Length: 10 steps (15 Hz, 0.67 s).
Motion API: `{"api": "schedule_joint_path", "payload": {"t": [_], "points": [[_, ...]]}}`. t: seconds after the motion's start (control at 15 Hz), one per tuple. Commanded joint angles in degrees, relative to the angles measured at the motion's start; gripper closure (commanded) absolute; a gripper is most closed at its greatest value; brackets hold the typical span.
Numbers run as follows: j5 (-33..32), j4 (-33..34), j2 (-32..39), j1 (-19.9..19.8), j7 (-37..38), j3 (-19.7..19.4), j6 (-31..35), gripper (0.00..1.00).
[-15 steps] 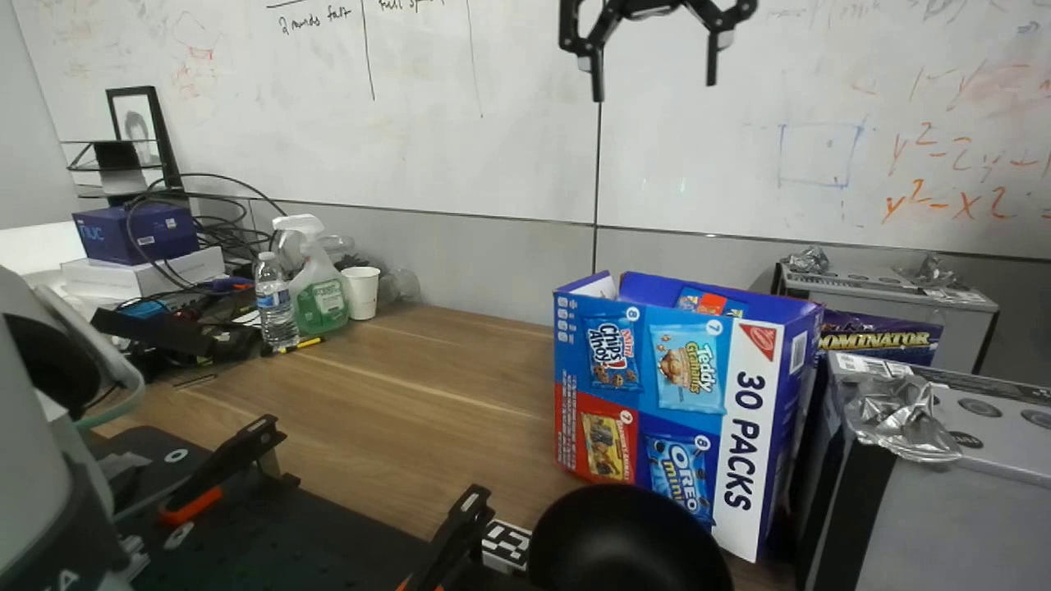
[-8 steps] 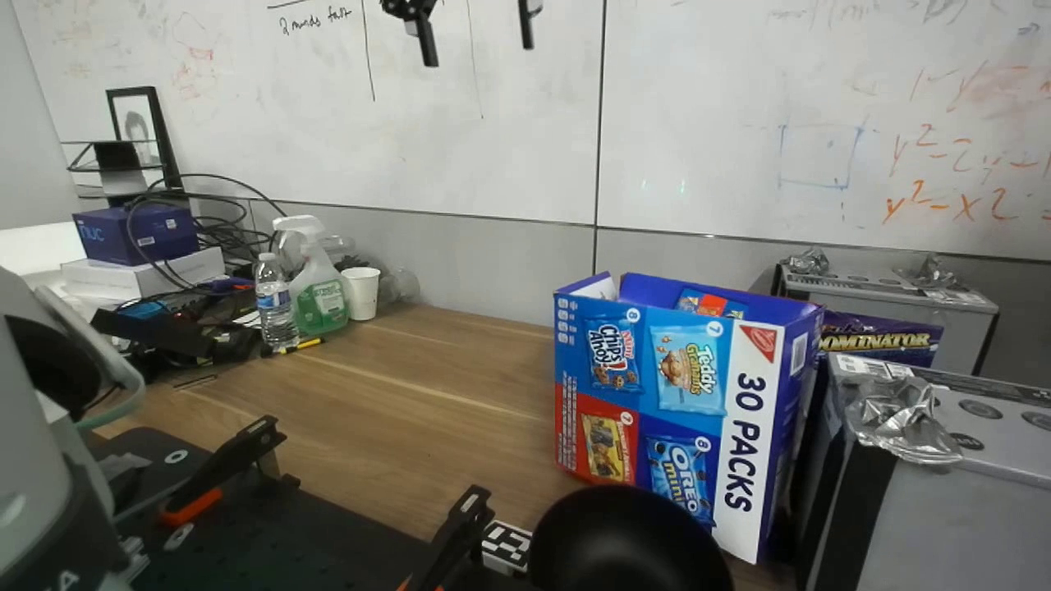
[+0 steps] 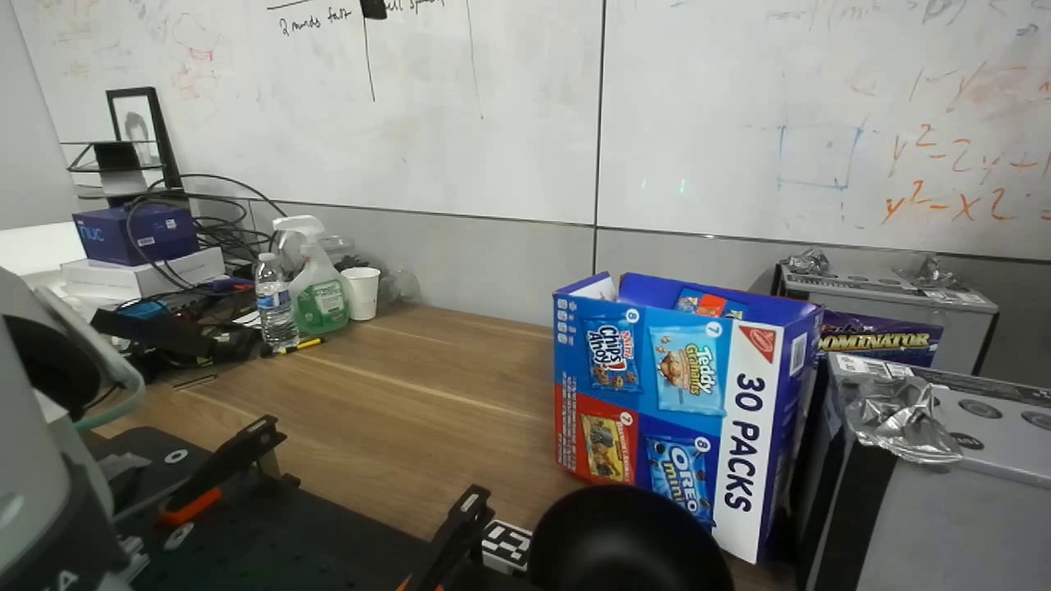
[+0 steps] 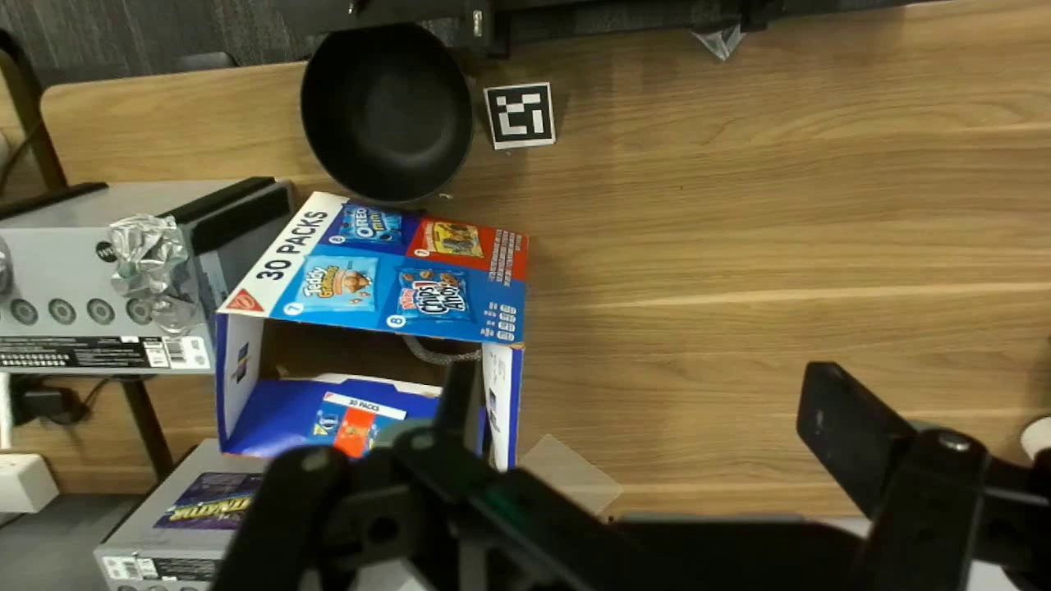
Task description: Pick up the rope from the table, put it in the box and move the box to the right
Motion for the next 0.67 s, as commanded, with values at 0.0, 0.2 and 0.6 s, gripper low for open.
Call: {"api": "schedule_joint_path", "payload": {"t": [0.0, 0.2, 0.6], "points": [[1.52, -1.30, -3.74, -1.23, 3.36, 0.76, -1.25, 0.00], [1.21, -1.74, -4.46, -1.56, 4.57, 0.73, -1.57, 0.00], [0.66, -1.54, -2.85, -1.67, 3.96, 0.55, -1.08, 0.00]]}}
